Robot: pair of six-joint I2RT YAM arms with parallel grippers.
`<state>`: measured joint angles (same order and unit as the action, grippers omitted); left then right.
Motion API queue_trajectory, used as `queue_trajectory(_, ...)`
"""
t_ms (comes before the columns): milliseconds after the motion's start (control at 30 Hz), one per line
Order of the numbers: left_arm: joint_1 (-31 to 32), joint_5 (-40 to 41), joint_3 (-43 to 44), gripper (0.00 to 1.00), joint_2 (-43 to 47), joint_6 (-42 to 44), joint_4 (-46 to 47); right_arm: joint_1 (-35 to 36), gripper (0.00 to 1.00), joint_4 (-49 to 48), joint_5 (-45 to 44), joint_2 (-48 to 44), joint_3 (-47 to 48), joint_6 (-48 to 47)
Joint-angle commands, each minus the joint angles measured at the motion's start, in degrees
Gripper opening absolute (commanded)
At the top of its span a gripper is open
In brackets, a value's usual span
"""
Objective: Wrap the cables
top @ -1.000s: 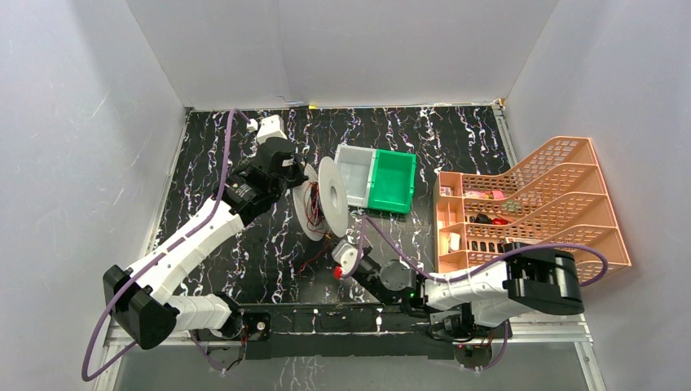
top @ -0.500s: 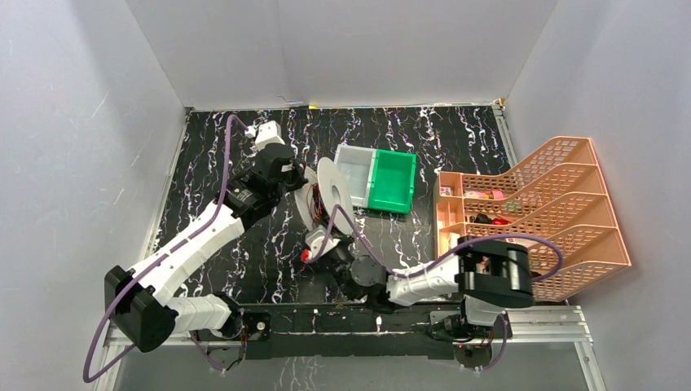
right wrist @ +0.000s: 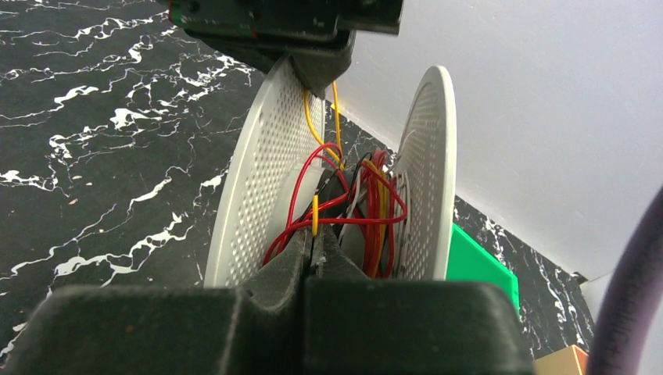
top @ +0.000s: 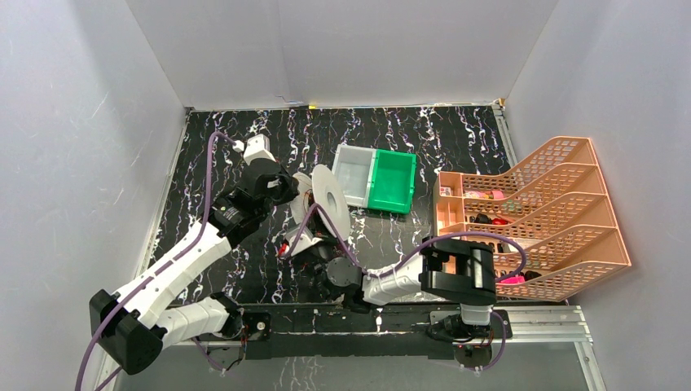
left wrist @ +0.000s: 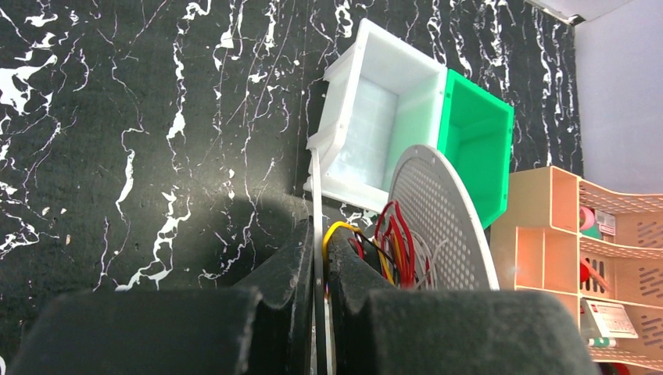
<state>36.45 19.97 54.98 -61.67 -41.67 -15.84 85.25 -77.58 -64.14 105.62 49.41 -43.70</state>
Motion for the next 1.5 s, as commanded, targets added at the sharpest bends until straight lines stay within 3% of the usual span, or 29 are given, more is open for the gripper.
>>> queue_trajectory(0, 0.73, -6.95, -0.25, 0.0, 3.18, -1.29, 0.23, -2.14, 0.0, 2.67, 1.95, -3.17, 2.69, 8.01)
queue_trajectory(333, 0.73, -4.66, 0.14, 0.0, 2.67, -1.21, 0.78, -2.04, 0.19, 7.73, 2.48, -8.37, -0.05, 14.45)
queue_trajectory(600, -0.79, -0.5, 1.84, 0.0, 0.86, 1.52, 1.49, 1.47, 0.24, 10.41, 1.3, -12.47, -1.38, 15.69)
queue_trajectory(800, -4.52, -1.74, 3.34, 0.0, -1.59, 3.08, 2.95, 5.51, 0.28, 14.28, -1.49, -15.19, -1.05, 16.36)
queue_trajectory(1467, -13.39, -5.53, 9.01, 0.0, -4.47, 8.74, 3.79, 7.68, 0.37, 52.6, 2.18, -35.18, -0.26, 40.12)
